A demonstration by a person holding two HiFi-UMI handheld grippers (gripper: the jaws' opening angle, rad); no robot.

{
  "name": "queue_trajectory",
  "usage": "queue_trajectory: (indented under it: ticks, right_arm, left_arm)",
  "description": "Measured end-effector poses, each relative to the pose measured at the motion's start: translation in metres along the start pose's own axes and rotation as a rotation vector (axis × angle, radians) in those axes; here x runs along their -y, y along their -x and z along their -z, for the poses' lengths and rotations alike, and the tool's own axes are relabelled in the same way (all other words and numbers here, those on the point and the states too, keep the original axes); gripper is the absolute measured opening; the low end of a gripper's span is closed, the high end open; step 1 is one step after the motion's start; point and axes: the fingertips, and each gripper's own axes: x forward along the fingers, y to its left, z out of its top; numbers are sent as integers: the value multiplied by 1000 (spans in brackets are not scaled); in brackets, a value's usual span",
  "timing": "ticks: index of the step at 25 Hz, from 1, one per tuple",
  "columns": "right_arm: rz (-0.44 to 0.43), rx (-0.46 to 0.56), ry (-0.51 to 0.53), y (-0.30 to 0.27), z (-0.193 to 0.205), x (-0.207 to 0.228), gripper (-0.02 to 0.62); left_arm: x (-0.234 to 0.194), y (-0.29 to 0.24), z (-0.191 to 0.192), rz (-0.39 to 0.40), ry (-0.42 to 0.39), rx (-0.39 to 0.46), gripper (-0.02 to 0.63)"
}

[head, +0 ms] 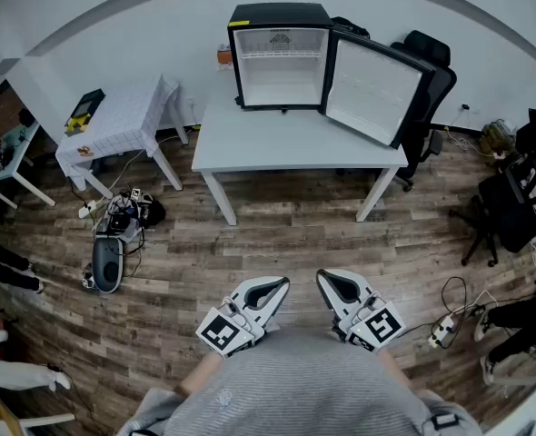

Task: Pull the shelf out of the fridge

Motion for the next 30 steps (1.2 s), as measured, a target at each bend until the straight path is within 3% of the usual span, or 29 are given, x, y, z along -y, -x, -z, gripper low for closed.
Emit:
queue_trajectory:
  ticks: [17,22,30]
  right_arm:
    - [8,-4,-18,-7,1,8,12]
    - [-35,58,-58,-12,-6,2,12]
    - [-2,47,-37,-21,0,6,12]
  left_arm:
    - [-6,-5,4,5,13,-21,11]
    - [-13,-3,3,3,8,-19,11]
    - [-23,3,5,-4,14,-10,11]
